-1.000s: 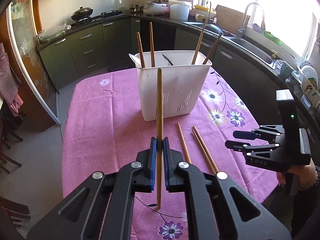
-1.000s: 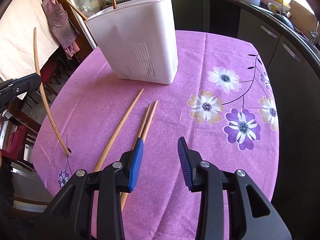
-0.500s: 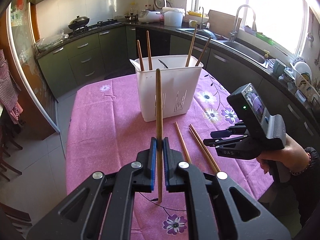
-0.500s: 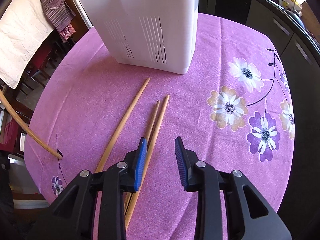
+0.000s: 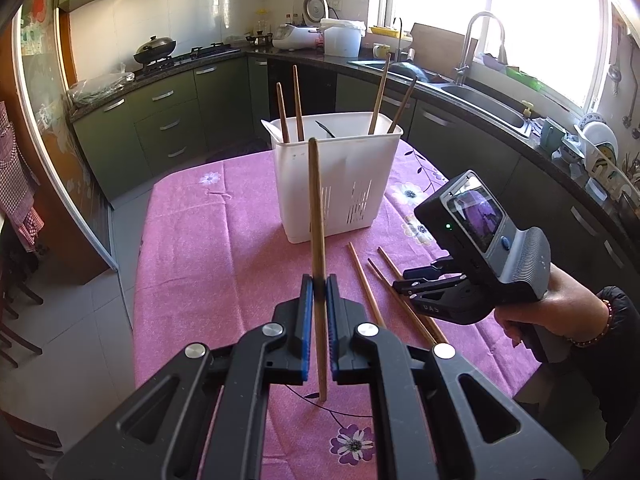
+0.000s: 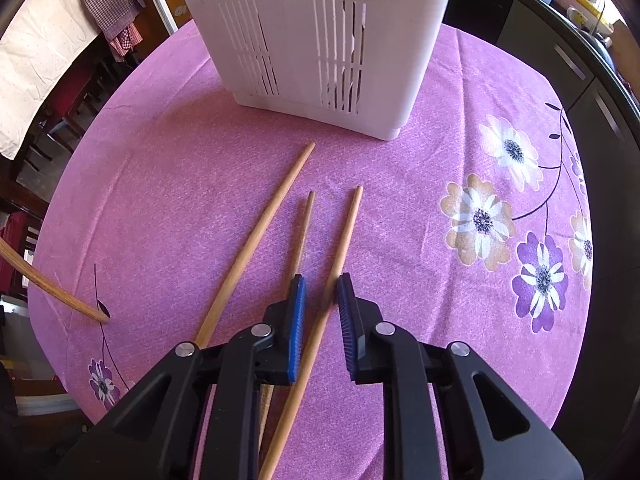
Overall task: Organize utensils
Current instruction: 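Grasp a wooden chopstick with the right tool while the left tool holds its chopstick, then carry both upright chopsticks over the white holder with both tools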
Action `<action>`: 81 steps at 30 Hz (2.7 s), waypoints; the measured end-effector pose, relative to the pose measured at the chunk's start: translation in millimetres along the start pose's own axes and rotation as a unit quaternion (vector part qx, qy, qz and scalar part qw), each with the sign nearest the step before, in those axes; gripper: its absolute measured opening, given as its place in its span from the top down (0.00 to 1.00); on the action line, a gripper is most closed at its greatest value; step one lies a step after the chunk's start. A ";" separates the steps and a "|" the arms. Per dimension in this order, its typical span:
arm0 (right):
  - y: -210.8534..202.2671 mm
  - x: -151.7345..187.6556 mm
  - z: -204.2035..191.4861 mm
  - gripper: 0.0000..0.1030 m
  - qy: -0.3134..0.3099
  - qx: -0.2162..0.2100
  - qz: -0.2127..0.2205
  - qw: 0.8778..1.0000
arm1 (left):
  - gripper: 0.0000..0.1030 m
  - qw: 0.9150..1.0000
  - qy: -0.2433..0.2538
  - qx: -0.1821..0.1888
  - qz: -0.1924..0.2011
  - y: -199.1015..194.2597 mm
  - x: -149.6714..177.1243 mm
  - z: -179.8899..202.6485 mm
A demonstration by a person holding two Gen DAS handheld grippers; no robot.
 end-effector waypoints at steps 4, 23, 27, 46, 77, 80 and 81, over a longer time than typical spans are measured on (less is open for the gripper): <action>1.8 -2.3 -2.3 0.87 -0.002 0.004 0.005 1.000 | 0.93 1.000 0.003 0.002 0.000 -1.1 0.1 1.6; -184.3 -7.3 7.8 0.94 -0.005 -0.012 0.227 0.974 | 0.93 1.000 0.004 -0.006 -0.002 -2.0 -0.2 -1.8; -207.7 18.6 9.3 0.94 -0.001 -0.004 0.249 0.968 | 0.93 1.000 0.006 -0.008 0.000 -4.4 0.3 -1.4; -226.0 34.0 10.8 0.94 0.007 -0.019 0.268 0.963 | 0.94 1.000 0.005 -0.002 0.006 -16.6 -6.4 0.7; -307.1 -130.3 0.8 0.94 -0.017 -0.064 0.345 0.936 | 0.94 0.994 0.022 0.016 0.104 -45.9 -167.0 19.6; -315.0 -157.3 8.4 0.94 -0.012 -0.065 0.360 0.931 | 0.94 0.993 0.022 0.012 0.120 -41.8 -192.3 17.8; -316.6 -165.8 11.1 0.94 -0.010 -0.064 0.366 0.928 | 0.94 0.992 0.023 0.008 0.124 -39.2 -199.3 16.8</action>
Point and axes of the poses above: each gripper's, at about its wrist camera, not at the fingertips, and y roughly the way its jaws point, z to its right, x to its underside, the point moved 7 cm from there along y, roughly the way its jaws point, and after that the axes turned 8 degrees about z, right-handed, at the moved point
